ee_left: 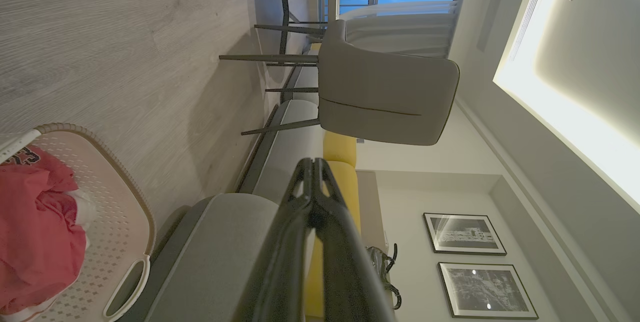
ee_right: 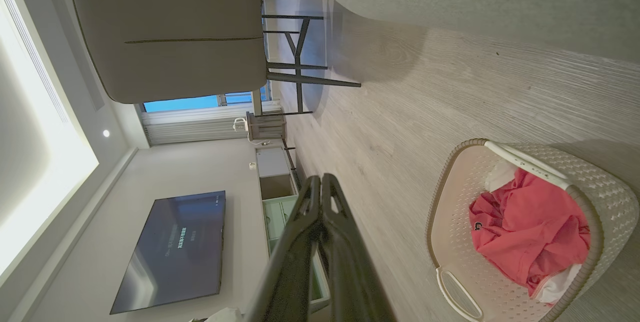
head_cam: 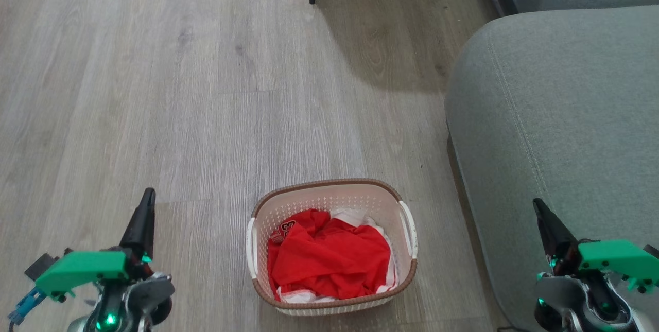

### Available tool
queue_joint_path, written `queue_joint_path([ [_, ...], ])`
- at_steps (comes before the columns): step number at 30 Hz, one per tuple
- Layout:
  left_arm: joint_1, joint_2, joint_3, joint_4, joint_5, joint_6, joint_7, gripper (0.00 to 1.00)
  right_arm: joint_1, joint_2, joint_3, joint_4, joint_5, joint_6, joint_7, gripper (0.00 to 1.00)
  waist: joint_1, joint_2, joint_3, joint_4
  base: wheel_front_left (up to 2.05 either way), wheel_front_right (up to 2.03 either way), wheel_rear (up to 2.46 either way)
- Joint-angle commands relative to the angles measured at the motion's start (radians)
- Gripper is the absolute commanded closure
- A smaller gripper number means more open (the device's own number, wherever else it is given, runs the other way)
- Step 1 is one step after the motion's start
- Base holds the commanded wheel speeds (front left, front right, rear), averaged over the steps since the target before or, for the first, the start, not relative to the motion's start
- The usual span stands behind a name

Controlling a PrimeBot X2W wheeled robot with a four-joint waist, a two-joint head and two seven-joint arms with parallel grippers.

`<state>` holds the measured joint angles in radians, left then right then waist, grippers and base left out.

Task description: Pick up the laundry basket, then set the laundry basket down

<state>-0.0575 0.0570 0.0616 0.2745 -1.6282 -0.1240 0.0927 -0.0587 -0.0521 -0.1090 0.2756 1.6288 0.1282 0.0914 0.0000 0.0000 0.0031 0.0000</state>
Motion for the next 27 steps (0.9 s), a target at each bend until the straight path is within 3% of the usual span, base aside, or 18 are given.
queue_joint_path([
  [1, -0.049, 0.005, 0.036, -0.030, 0.006, -0.007, 0.007, 1.00, -0.047, -0.012, 0.014, -0.032, -0.004, 0.003, 0.006, 1.00, 0.0000, 0.0000, 0.000, 0.000, 0.00, 0.00, 0.00],
  [27, -0.050, 0.002, 0.041, -0.030, 0.010, -0.007, 0.011, 1.00, -0.048, -0.008, 0.008, -0.032, -0.009, 0.003, 0.011, 1.00, 0.0000, 0.0000, 0.000, 0.000, 0.00, 0.00, 0.00],
])
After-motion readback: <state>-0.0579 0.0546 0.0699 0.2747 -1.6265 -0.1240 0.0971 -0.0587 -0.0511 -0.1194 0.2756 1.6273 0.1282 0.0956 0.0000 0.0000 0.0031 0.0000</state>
